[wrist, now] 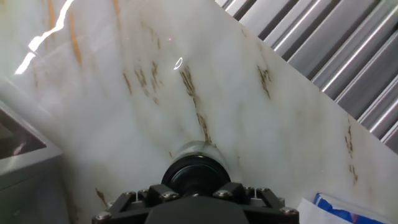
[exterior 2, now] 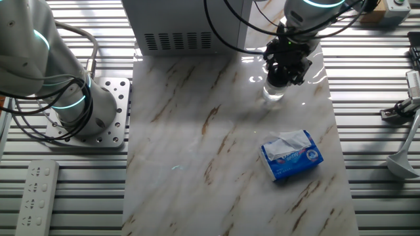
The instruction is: Unscrew the lid from the jar
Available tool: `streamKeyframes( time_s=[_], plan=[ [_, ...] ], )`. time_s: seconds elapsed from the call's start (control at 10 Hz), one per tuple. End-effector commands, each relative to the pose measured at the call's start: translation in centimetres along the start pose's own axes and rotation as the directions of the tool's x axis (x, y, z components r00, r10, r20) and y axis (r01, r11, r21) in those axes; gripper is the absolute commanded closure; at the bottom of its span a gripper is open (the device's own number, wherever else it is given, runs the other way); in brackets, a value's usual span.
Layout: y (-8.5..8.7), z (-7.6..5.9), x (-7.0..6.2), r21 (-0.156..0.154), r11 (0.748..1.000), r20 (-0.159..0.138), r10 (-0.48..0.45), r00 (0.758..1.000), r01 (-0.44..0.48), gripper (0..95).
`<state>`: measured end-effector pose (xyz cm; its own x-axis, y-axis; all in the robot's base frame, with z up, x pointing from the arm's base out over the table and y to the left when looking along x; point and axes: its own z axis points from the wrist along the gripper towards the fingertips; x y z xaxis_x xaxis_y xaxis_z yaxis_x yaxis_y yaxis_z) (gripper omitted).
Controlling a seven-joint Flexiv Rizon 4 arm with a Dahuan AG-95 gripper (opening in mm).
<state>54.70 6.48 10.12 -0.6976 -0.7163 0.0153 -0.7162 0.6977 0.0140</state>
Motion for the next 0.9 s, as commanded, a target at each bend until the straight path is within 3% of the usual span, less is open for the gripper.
streamKeyframes(
  time_s=[0.1, 0.4, 0.9],
  plan=[
    [-0.01, 0.07, -0.01, 0.005, 0.999, 0.001, -0.045, 0.999, 0.045, 57.0],
    [-0.01, 0.10, -0.01, -0.004, 1.000, 0.000, -0.023, 1.000, 0.023, 57.0],
    [-0.01, 0.12, -0.01, -0.036, 0.999, -0.038, 0.015, 0.999, -0.017, 57.0]
  ],
)
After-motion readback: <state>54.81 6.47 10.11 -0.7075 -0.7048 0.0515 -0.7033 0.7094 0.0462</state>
